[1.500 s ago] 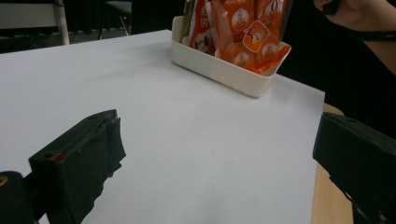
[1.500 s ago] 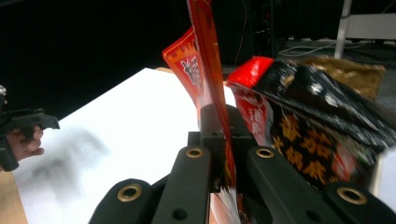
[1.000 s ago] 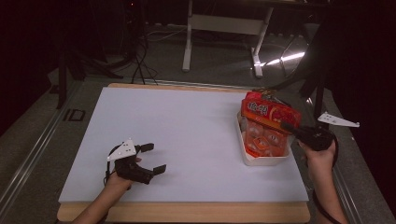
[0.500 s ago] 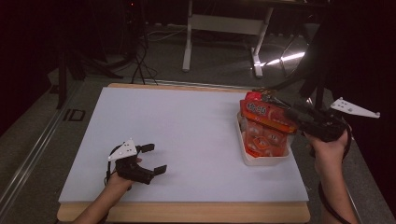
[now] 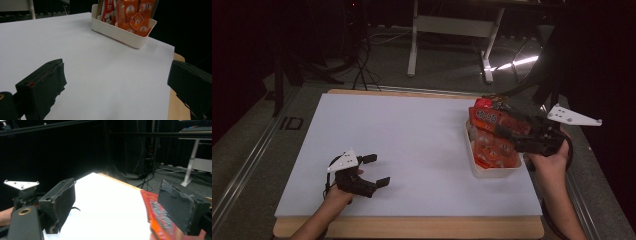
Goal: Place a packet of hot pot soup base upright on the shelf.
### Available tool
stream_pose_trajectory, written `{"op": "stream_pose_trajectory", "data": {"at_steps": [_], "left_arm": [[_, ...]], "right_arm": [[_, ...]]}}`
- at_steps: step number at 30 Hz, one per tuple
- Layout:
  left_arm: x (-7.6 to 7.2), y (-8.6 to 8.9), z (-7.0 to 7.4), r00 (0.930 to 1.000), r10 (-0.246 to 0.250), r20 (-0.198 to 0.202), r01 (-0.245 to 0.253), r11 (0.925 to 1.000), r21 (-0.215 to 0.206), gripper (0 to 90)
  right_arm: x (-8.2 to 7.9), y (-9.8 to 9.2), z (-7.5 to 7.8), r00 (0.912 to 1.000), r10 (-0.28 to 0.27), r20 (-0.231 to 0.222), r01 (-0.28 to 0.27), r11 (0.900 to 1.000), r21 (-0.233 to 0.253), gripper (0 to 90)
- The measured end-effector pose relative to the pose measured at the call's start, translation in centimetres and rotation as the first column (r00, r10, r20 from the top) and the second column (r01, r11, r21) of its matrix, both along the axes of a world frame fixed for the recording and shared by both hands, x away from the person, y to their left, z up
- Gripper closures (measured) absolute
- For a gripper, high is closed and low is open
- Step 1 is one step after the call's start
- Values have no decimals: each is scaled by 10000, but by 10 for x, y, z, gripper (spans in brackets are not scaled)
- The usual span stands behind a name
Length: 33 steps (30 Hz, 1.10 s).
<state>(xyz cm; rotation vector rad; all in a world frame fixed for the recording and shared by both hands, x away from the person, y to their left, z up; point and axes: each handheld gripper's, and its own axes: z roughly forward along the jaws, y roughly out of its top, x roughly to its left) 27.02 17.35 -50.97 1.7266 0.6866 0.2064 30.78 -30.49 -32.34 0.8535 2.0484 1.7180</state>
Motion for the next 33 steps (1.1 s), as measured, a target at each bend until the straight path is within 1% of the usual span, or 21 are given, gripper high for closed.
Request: {"op": "stream_pose_trajectory", "data": {"at_steps": [3, 5, 7, 9, 13, 16, 19, 21, 23, 24, 25, 27, 28, 29, 30, 31, 33], "left_arm": [[-1, 0, 1, 10000, -6, 42, 7, 10000, -25, 17], [-1, 0, 1, 10000, 11, 70, -11, 10000, -22, 17], [-1, 1, 1, 10000, 18, 60, -18, 10000, -25, 17], [-1, 1, 1, 10000, 4, 62, -4, 10000, -56, 17], [-1, 1, 1, 10000, -5, 70, 6, 10000, -58, 17], [-1, 1, 1, 10000, -17, 76, 17, 10000, -39, 17], [-1, 1, 1, 10000, -38, 77, 39, 10000, -27, 17], [-2, 1, 1, 10000, -30, 91, 31, 10000, -47, 17], [-2, 1, 1, 10000, -46, 88, 47, 10000, -46, 17], [-2, 1, 1, 9999, -53, 101, 53, 10000, -32, 17], [-2, 1, 1, 9999, -50, 103, 50, 10000, -16, 17], [-2, 1, 1, 9999, -57, 92, 57, 10000, -30, 17], [-2, 1, 1, 9999, -57, 92, 57, 10000, -30, 17], [-2, 1, 1, 9999, -57, 92, 57, 10000, -30, 17], [-2, 1, 1, 9999, -72, 87, 73, 10000, -33, 17], [-2, 1, 1, 9999, -70, 80, 70, 10000, -16, 17], [-2, 1, 1, 9999, -76, 90, 76, 10000, -18, 17]], "right_arm": [[-3, 11, -9, 9987, 443, -250, -441, 9990, 73, 138], [-5, 16, -14, 9982, 520, -302, -522, 9986, -75, 137], [-6, 21, -21, 9960, 781, -436, -783, 9969, -42, 138], [-7, 26, -29, 9947, 862, -566, -866, 9962, -51, 139], [-10, 34, -45, 9938, 958, -560, -977, 9947, -335, 142], [-11, 38, -58, 9914, 950, -901, -1006, 9931, -606, 142], [-11, 41, -71, 9899, 881, -1111, -969, 9924, -764, 141], [-11, 42, -79, 9885, 881, -1226, -973, 9927, -710, 141], [-11, 43, -86, 9899, 682, -1242, -788, 9934, -830, 141], [-11, 43, -91, 9898, 650, -1269, -757, 9938, -810, 141], [-12, 43, -95, 9879, 671, -1396, -779, 9942, -736, 141], [-14, 44, -104, 9868, 602, -1506, -724, 9944, -770, 142], [-14, 44, -104, 9868, 602, -1506, -724, 9944, -770, 142], [-15, 44, -109, 9861, 608, -1548, -742, 9939, -821, 142], [-17, 45, -118, 9853, 516, -1627, -690, 9922, -1034, 143], [-19, 45, -121, 9846, 518, -1667, -701, 9919, -1060, 143], [-21, 45, -127, 9846, 485, -1681, -714, 9885, -1334, 143]]}}
